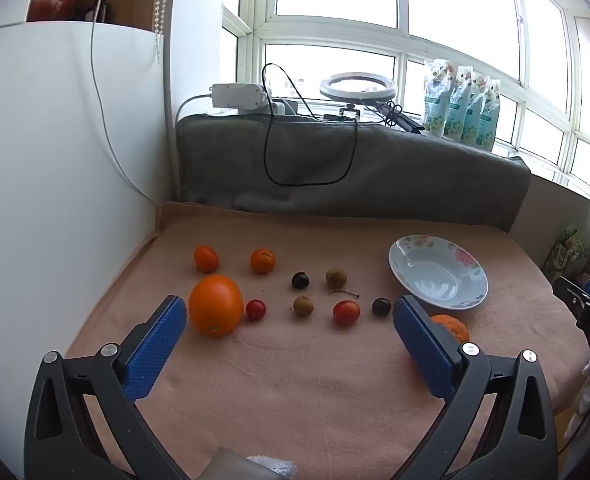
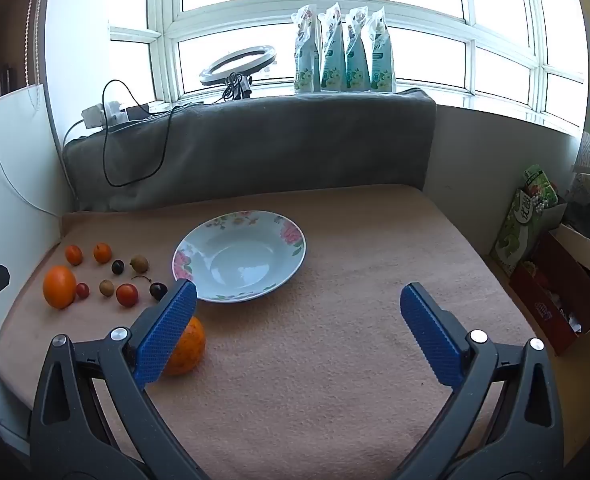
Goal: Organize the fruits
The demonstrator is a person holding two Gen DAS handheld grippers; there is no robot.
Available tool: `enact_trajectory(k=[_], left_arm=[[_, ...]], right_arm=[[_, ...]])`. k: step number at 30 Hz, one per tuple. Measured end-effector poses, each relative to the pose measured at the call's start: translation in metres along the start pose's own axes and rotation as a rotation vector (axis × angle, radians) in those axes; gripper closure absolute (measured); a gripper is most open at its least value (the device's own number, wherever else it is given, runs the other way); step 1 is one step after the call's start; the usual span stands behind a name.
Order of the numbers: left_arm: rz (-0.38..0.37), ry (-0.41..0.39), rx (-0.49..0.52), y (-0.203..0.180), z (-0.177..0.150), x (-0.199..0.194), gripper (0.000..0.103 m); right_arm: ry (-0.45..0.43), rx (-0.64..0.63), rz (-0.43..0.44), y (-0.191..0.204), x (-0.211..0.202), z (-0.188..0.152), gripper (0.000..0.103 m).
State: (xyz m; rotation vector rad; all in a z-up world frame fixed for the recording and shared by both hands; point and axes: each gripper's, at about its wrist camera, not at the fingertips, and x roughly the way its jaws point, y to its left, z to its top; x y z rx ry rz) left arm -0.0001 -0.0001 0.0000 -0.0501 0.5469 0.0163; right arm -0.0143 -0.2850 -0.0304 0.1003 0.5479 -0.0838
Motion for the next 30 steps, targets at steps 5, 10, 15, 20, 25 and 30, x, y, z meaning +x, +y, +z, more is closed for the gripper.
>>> enact_trajectory(k=[5, 10, 15, 20, 25, 30], left_arm=[[-0.006, -0.017, -0.006, 0.0024, -0.0044, 0.0002, 0.000], [0.002, -0.015, -0.005, 0.0019, -0.0001, -0.0030, 0.000], [0.002, -0.018, 0.002, 0.0031, 0.0011, -0.0030, 0.000], [-0.001, -0.020, 0.006, 0.0020, -0.0005, -0.0042, 0.000], [-0.002, -0.020, 0.007, 0.0003, -0.0005, -0.0046, 0.000], [-0.001, -0.019, 0.004, 0.0009, -0.0013, -0.0044, 0.000]], right_arm=[[0.008, 0.005, 0.005, 0.0010, 0.0008, -0.0008, 0.000], [0.015, -0.002, 0.012, 0.0062, 0.0030, -0.0020, 0.000], [0.003, -0.006, 0.016, 0.0071, 0.0016, 0.0006, 0.000], [0.006, 0.000, 0.018, 0.0032, 0.0017, -0.0014, 0.000], [0.009, 0.009, 0.019, 0.0010, 0.0012, -0.0011, 0.000], [0.011, 0.008, 0.021, 0.0007, 0.0007, -0.0013, 0.000]])
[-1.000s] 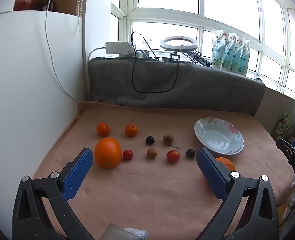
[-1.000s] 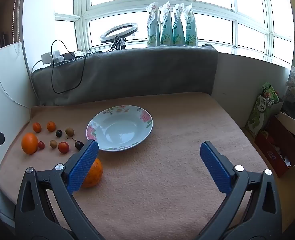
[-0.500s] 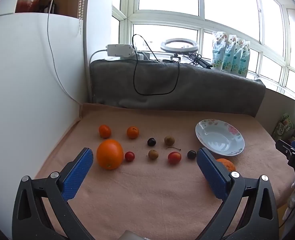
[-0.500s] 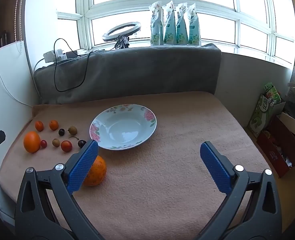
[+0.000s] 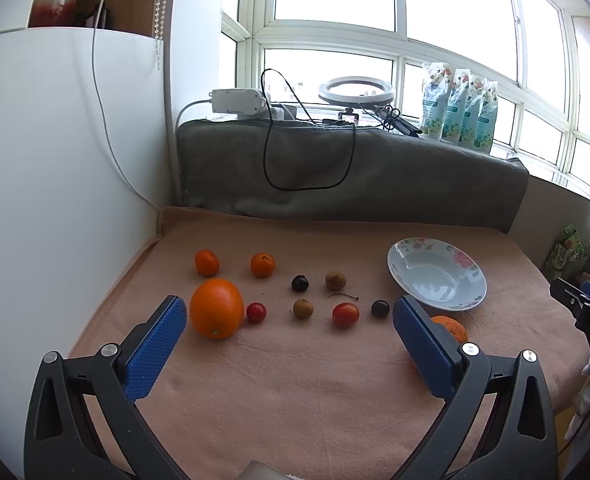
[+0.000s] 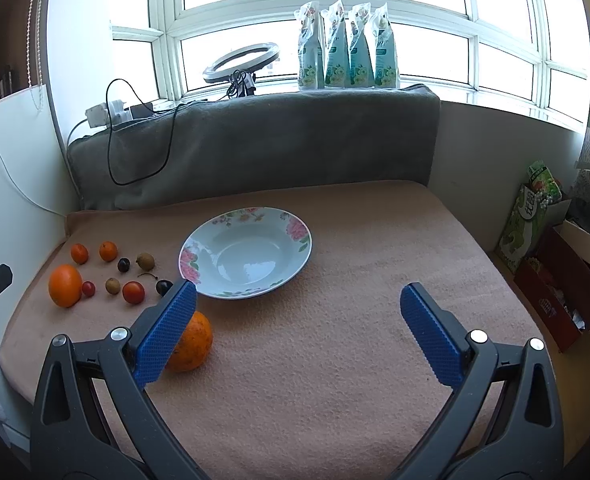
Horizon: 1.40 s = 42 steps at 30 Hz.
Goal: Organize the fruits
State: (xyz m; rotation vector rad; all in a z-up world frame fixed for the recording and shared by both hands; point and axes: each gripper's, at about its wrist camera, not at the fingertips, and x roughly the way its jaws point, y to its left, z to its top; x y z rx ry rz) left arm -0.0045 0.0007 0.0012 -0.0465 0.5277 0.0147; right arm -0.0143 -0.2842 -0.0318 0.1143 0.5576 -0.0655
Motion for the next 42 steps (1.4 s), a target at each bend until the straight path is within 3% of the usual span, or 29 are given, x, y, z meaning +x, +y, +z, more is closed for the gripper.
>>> enact_trajectory(k=[42], left_arm=[[-0.006, 0.001, 0.005, -0.0014, -0.0001, -0.0012, 0.000]], right_arm=[[0.018, 0.011, 0.011, 0.0025, 0.0017, -0.0038, 0.000]])
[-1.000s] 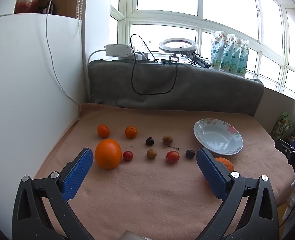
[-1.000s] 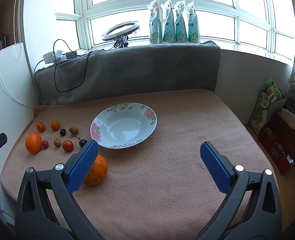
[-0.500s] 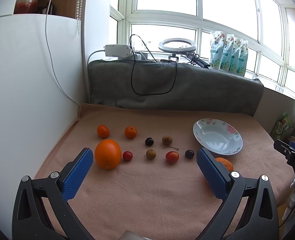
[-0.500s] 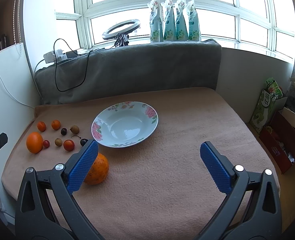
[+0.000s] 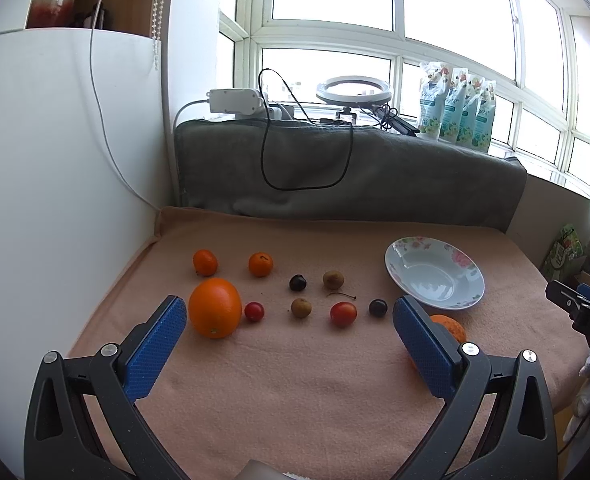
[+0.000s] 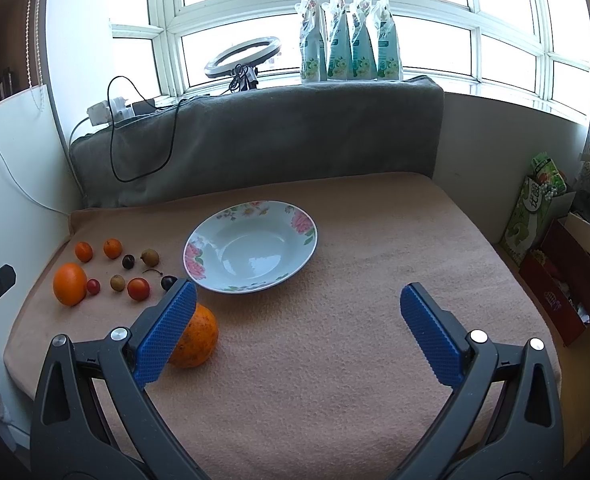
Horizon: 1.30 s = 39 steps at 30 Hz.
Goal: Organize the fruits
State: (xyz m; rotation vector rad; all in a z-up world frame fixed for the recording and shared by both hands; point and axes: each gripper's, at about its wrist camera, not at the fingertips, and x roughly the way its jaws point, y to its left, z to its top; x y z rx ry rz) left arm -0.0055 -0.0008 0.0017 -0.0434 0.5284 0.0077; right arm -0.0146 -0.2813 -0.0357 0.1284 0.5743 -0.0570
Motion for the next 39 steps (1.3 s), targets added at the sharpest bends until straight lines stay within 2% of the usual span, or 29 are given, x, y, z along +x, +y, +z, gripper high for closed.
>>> enact_trajectory(k=[26, 34, 39], left_arm=[[-0.029, 0.042, -0.004, -0.002, -0.003, 0.013, 0.000], [-0.120, 0.123, -0.049, -0.002, -0.011, 0.033, 0.000], [-0.212, 0.184, -0.085, -0.006, -0.019, 0.046, 0.000]], right_arm=[[0.060, 0.014, 0.017, -0.005, 0.015, -0.001, 0.000], [0.123, 0.053, 0.104, -0.015, 0.029, -0.005, 0.000], [0.168, 0.070, 0.189, -0.015, 0.038, -0.008, 0.000]])
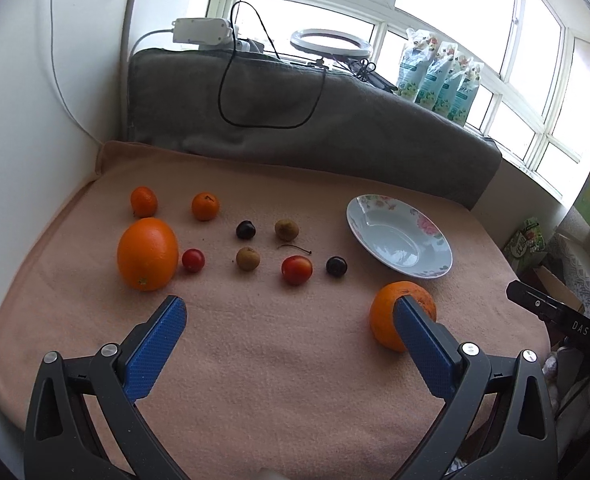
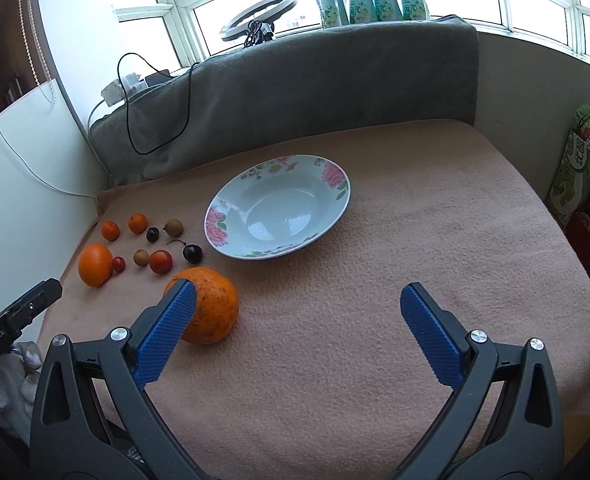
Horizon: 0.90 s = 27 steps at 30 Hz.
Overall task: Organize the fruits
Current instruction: 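Move the right tool toward the round orange beside the bowl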
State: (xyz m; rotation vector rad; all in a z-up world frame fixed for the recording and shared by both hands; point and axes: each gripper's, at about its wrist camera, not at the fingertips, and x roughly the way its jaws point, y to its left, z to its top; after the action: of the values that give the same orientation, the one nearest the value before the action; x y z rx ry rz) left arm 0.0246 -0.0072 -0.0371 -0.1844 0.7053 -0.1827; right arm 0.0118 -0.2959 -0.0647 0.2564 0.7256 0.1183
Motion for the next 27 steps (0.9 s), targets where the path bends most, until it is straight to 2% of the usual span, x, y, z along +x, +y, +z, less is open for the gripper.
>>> enact_trajectory(k=[10, 12, 15, 25, 27], left_arm=[[-0.149, 0.094, -0.008, -0.015, -0.012, 0.022, 0.011], [-0.183, 0.117, -0.012, -0.018, -0.015, 0.027, 0.018], [-0.233, 0.155, -0.025, -0.023, -0.019, 0.035, 0.020], [-0.321, 0.233, 0.011, -0.041, -0.028, 0.056, 0.031], [-0.328, 0.243, 0.030, -0.046, -0.028, 0.061, 0.038]], right_arm=[[0.114, 0.048, 0.195, 0.002, 0.029, -0.003, 0.000], [0.138, 0.058, 0.223, 0.002, 0.035, -0.005, 0.000], [0.172, 0.068, 0.255, 0.002, 0.045, -0.006, 0.000], [0.268, 0.128, 0.360, 0.002, 0.079, -0.010, 0.009], [0.280, 0.138, 0.382, 0.003, 0.086, -0.008, 0.010]])
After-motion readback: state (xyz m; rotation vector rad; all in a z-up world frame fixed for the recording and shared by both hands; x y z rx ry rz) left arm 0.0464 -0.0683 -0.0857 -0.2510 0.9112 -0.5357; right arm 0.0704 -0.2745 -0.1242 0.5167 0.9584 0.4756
